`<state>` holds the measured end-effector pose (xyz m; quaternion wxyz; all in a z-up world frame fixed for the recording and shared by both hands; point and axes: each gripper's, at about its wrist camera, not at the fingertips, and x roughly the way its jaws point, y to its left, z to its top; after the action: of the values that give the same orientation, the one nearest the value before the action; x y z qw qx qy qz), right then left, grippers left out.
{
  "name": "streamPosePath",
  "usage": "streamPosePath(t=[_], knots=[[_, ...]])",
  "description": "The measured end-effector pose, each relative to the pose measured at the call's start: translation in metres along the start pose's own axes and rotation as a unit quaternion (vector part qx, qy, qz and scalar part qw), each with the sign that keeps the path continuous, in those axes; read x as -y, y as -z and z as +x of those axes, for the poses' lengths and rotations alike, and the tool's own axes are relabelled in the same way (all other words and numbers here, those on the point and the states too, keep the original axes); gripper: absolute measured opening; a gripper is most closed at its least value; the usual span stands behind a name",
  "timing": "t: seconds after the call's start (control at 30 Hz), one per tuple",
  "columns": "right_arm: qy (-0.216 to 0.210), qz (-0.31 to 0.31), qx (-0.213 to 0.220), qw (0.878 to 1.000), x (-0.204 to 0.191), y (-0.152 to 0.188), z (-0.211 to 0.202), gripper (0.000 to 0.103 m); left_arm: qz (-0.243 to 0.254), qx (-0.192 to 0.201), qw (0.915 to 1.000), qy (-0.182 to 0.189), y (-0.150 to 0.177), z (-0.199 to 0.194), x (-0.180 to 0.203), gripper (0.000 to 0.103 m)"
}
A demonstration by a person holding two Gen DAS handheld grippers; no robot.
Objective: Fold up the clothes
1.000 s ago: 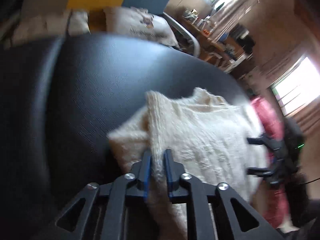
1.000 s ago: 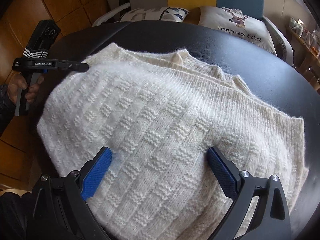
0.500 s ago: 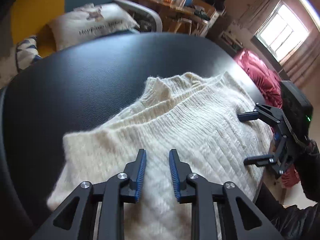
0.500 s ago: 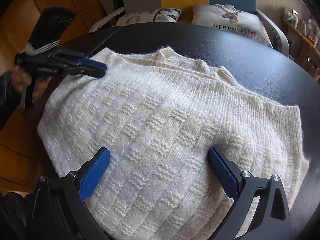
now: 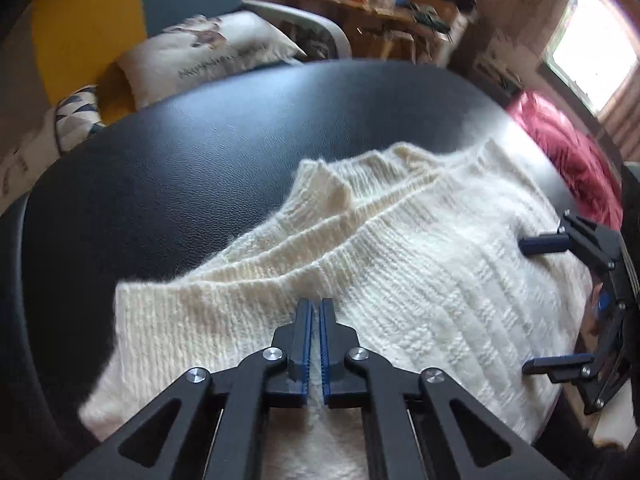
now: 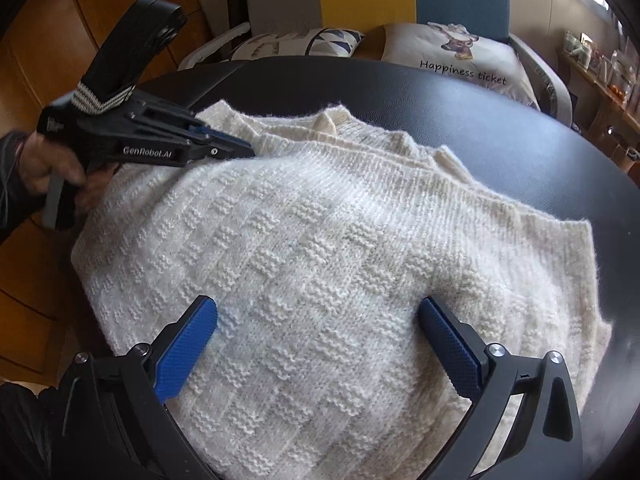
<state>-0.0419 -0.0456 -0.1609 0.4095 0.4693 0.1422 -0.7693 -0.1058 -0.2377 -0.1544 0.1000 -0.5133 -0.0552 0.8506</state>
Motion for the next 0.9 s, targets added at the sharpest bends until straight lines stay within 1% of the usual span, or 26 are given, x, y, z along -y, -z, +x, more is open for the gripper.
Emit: streamPosePath(t=[0.1, 0.13, 0.2, 0.23, 0.3, 0.4, 0.5, 0.57, 0.6, 0.63, 0.67, 0.7, 0.73, 0.77, 0.8, 0.83, 0.87, 0.9], knots=[[0.005, -0.001, 0.004, 1.000, -0.001, 0.000, -0.003, 0.102, -0.043, 0.047, 0.9979, 0.010, 0.001, -0.012, -0.011, 0.002], [0.007, -0.001, 0.004, 1.000, -0.002, 0.002, -0.002, 0.102, -0.053, 0.056, 0.9969, 0.010, 0.000, -0.014, -0.013, 0.002], [0.013, -0.003, 0.003, 1.000, -0.004, 0.004, 0.000, 0.102, -0.062, 0.056, 0.9965, -0.003, 0.000, -0.008, -0.015, 0.002], [0.016, -0.004, 0.002, 1.000, -0.005, 0.006, 0.001, 0.102, -0.065, 0.049, 0.9967, -0.006, 0.000, -0.004, -0.018, 0.000], [0.021, -0.005, 0.001, 1.000, -0.006, 0.008, 0.004, 0.103, -0.061, 0.047, 0.9969, -0.016, 0.003, 0.007, -0.017, 0.000], [0.028, -0.007, -0.001, 1.000, -0.008, 0.012, 0.006, 0.103, -0.073, 0.056, 0.9957, -0.006, 0.004, 0.005, -0.018, 0.000], [0.019, -0.009, 0.001, 1.000, -0.007, 0.005, -0.002, 0.103, -0.087, 0.079, 0.9931, 0.003, 0.004, -0.010, -0.021, 0.000], [0.012, -0.014, 0.009, 1.000, -0.006, -0.002, -0.010, 0.103, -0.094, 0.099, 0.9905, 0.015, 0.004, -0.024, -0.022, 0.004], [0.010, -0.014, 0.011, 1.000, -0.005, -0.005, -0.012, 0.103, -0.093, 0.109, 0.9895, 0.023, 0.005, -0.034, -0.021, 0.005], [0.010, -0.012, 0.012, 1.000, -0.001, -0.008, -0.011, 0.103, -0.081, 0.111, 0.9899, 0.036, 0.007, -0.041, -0.017, 0.006], [0.011, -0.009, 0.012, 1.000, 0.002, -0.010, -0.010, 0.103, -0.066, 0.110, 0.9904, 0.052, 0.008, -0.047, -0.011, 0.009], [0.013, -0.006, 0.008, 1.000, 0.006, -0.012, -0.007, 0.103, -0.051, 0.103, 0.9913, 0.064, 0.007, -0.046, -0.006, 0.011], [0.017, -0.002, -0.002, 1.000, 0.009, -0.014, 0.000, 0.103, -0.029, 0.087, 0.9931, 0.073, 0.008, -0.042, 0.002, 0.012], [0.026, 0.000, -0.012, 1.000, 0.012, -0.014, 0.008, 0.103, -0.008, 0.070, 0.9949, 0.072, 0.011, -0.035, 0.009, 0.012], [0.039, 0.002, -0.016, 0.999, 0.014, -0.013, 0.015, 0.103, 0.009, 0.054, 0.9968, 0.059, 0.012, -0.028, 0.013, 0.012], [0.040, 0.012, -0.011, 0.999, 0.015, -0.013, 0.017, 0.103, 0.019, 0.040, 0.9983, 0.039, 0.015, -0.019, 0.016, 0.012], [0.041, 0.021, -0.005, 0.999, 0.017, -0.012, 0.020, 0.103, 0.017, 0.037, 0.9987, 0.030, 0.018, -0.011, 0.016, 0.012], [0.042, 0.029, -0.001, 0.999, 0.018, -0.012, 0.020, 0.103, 0.008, 0.048, 0.9984, 0.029, 0.019, -0.008, 0.014, 0.012]])
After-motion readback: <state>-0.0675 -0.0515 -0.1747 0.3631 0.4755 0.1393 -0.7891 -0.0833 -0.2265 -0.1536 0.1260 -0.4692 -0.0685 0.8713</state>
